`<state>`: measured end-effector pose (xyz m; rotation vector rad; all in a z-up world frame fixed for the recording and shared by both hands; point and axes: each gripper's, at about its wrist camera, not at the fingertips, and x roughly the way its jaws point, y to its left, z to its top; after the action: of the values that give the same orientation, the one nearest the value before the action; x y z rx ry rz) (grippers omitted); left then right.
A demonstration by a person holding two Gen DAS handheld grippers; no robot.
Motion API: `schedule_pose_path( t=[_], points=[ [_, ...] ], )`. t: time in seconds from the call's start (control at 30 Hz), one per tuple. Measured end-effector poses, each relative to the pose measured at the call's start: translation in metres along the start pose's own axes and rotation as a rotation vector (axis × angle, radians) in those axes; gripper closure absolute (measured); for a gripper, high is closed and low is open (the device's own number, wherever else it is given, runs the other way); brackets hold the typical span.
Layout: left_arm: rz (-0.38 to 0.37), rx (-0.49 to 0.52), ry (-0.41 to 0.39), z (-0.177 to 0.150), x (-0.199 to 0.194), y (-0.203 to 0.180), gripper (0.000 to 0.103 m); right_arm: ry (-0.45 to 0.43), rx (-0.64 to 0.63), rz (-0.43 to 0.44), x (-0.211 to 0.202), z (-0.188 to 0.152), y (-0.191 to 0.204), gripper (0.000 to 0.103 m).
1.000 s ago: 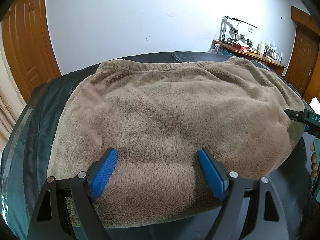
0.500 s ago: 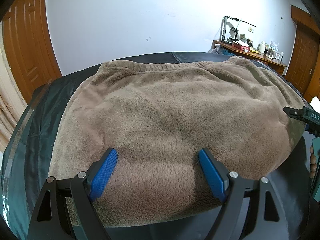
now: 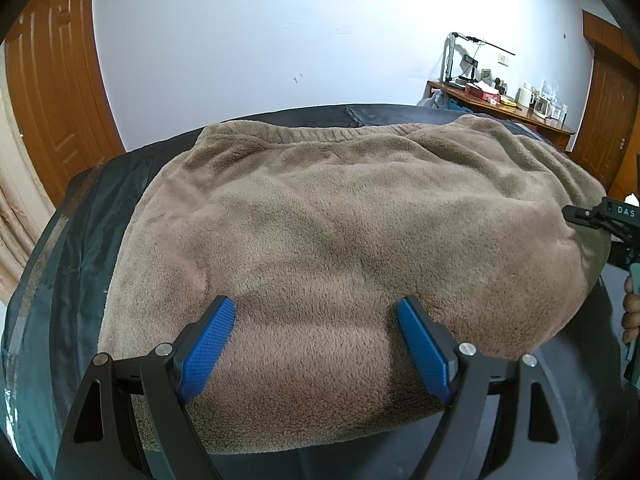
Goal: Fold clothes
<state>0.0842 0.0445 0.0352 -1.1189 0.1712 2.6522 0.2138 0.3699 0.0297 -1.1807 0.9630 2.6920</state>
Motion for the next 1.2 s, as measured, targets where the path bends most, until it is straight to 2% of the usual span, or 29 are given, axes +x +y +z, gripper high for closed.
schedule_pose_path(
  t=[0.13, 0.23, 0.4, 0.5, 0.73, 0.87, 1.03, 1.1, 1.2],
  points=[
    [0.018, -0.041, -0.025, 0.004, -0.007, 0.011, 0.017, -0.013, -0.017, -0.002, 0.004, 0.004, 0.003, 0.048],
    [0.082, -0.087, -0.054, 0.008, -0.014, 0.027, 0.016, -0.018, -0.029, -0.007, 0.009, 0.007, 0.006, 0.049],
    [0.102, -0.239, 0.010, 0.008, -0.005, 0.063, 0.016, -0.049, -0.039, -0.016, -0.007, 0.004, 0.011, 0.062],
    [0.092, -0.255, 0.020, 0.008, -0.004, 0.065, 0.016, -0.097, -0.063, -0.010, -0.021, 0.008, 0.023, 0.066],
    [0.114, -0.221, 0.038, 0.007, -0.001, 0.058, 0.016, -0.175, -0.141, 0.045, -0.049, 0.015, 0.062, 0.073],
    [0.076, -0.279, 0.040, 0.007, -0.004, 0.071, 0.016, -0.203, -0.175, 0.100, -0.058, 0.020, 0.088, 0.076],
    [0.112, -0.362, 0.020, 0.007, -0.013, 0.093, 0.016, -0.212, -0.221, 0.144, -0.062, 0.021, 0.125, 0.076],
    [0.104, -0.406, 0.008, 0.006, -0.018, 0.105, 0.016, -0.215, -0.240, 0.170, -0.061, 0.021, 0.142, 0.082],
    [0.105, -0.458, -0.008, 0.002, -0.024, 0.121, 0.016, -0.225, -0.288, 0.226, -0.065, 0.019, 0.171, 0.084]
  ],
)
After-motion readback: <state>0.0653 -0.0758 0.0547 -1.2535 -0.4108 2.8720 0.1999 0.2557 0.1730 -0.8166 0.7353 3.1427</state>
